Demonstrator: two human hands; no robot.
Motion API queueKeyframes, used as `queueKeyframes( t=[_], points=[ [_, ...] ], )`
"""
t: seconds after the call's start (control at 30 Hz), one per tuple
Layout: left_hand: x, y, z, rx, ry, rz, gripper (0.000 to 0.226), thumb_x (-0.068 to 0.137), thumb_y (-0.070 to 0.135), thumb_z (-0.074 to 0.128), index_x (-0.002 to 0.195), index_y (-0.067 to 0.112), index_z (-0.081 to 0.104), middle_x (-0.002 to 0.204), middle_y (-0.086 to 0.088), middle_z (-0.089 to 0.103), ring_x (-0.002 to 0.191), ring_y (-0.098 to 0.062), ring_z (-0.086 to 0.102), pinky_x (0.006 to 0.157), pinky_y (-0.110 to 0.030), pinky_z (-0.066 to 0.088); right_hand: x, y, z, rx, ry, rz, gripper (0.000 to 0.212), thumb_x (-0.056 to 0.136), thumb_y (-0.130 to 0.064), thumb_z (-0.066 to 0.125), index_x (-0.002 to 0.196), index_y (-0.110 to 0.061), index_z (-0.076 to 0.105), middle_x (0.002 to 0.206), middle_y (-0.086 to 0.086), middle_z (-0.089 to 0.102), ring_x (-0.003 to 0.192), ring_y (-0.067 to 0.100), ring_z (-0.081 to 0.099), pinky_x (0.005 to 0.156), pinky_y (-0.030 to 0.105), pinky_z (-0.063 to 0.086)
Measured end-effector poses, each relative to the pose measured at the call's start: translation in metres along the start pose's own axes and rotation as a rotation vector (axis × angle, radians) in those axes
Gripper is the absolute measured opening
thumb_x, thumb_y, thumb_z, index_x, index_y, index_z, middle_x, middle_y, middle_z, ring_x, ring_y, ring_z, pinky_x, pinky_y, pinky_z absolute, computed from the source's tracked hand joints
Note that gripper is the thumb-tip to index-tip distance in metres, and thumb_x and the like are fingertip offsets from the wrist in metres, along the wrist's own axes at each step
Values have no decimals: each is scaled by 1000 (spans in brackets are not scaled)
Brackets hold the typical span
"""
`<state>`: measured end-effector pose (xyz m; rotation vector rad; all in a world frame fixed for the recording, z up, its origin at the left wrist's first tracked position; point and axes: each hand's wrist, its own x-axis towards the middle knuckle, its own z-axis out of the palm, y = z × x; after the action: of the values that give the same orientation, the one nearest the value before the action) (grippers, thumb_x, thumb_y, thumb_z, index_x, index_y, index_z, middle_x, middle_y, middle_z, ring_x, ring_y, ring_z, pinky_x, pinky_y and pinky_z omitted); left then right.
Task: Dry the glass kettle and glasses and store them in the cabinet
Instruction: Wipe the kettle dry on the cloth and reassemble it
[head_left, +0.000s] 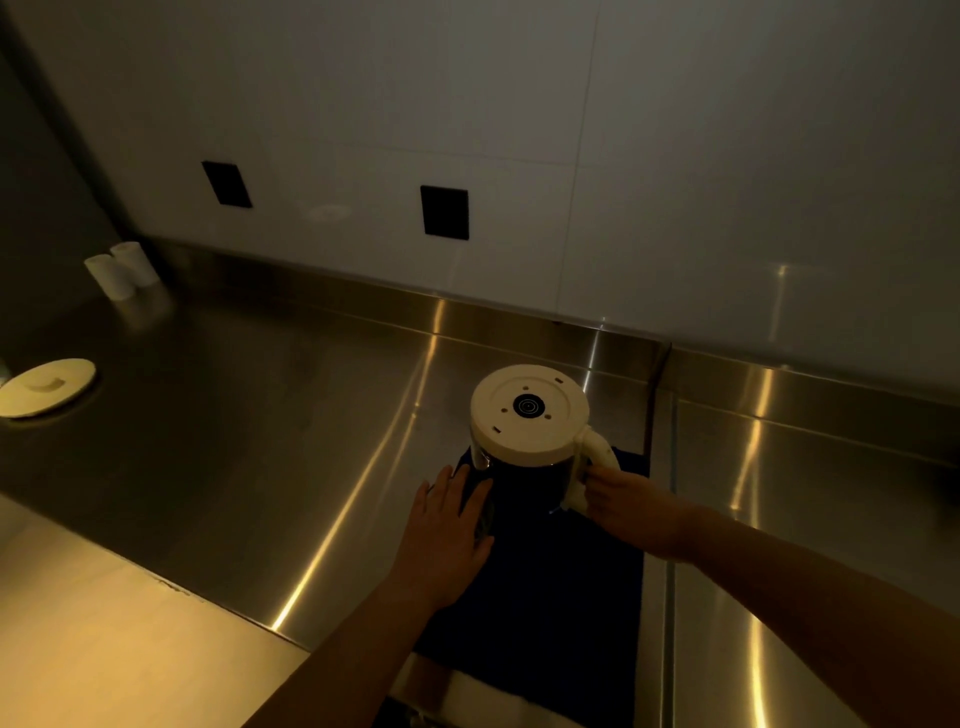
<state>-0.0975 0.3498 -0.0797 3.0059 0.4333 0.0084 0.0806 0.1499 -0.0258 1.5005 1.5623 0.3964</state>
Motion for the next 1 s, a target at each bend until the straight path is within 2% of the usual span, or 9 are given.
queueKeyframes(
  t=[0.07,0.17,0.3,0.33,0.4,0.47,0.77,0.87,1.0],
  points=[
    [0,0,1,3,-2,-1,67,97,49,31,152,26,-1,160,-6,-8,146,-25,-11,115,-40,-12,-2,8,-7,3,-39,-16,38,48,-28,88,83,-35,74,94,-13,72,106,11,64,106,32,36],
    [2,0,2,9,-5,-6,67,97,49,30,152,27,-2,160,-6,-8,146,-24,-11,115,-40,-12,-5,11,-2,-30,-32,-47,37,80,-7,65,114,-19,63,125,1,62,130,26,44,113,41,14],
    [2,0,3,15,6,-9,67,97,50,29,152,27,-1,160,-6,-6,146,-24,-9,115,-39,-12,-5,18,0,-2,-17,-94,35,86,1,53,119,-9,58,130,11,55,135,32,35,114,43,1],
    [2,0,3,16,12,-10,67,97,50,30,152,26,0,160,-6,-5,146,-24,-9,115,-39,-12,-7,18,-4,32,22,-92,33,82,-5,61,114,-15,63,124,5,61,130,27,42,114,41,7],
    [2,0,2,2,22,-18,67,97,49,31,152,25,2,160,-6,-4,146,-23,-8,115,-39,-11,-12,15,-11,112,78,-57,33,57,-29,84,88,-34,72,97,-11,71,107,10,62,108,33,31],
    [1,1,1,-24,19,-28,68,97,49,32,152,23,0,160,-6,-5,146,-22,-9,115,-39,-12,-12,6,-11,196,126,-27,40,37,-41,89,73,-39,73,80,-16,71,89,4,67,97,27,45],
    [-1,3,0,-23,26,-37,74,97,50,31,147,26,-18,160,-5,-9,146,-23,-11,114,-38,-14,-16,-1,-17,450,381,86,45,41,-32,90,82,-30,74,73,-11,67,75,9,66,86,32,53],
    [-2,3,0,-39,30,-35,78,97,50,32,140,27,-29,159,-5,-13,146,-23,-13,113,-38,-15,-13,-6,-17,540,451,131,51,42,-32,91,89,-28,73,76,-10,66,77,10,65,83,33,53],
    [-3,2,-1,-38,32,-27,77,97,50,32,140,28,-28,159,-5,-13,145,-23,-13,113,-38,-15,-13,-9,-11,607,466,185,59,42,-31,92,97,-26,70,83,-8,67,85,13,66,84,39,52]
  ],
)
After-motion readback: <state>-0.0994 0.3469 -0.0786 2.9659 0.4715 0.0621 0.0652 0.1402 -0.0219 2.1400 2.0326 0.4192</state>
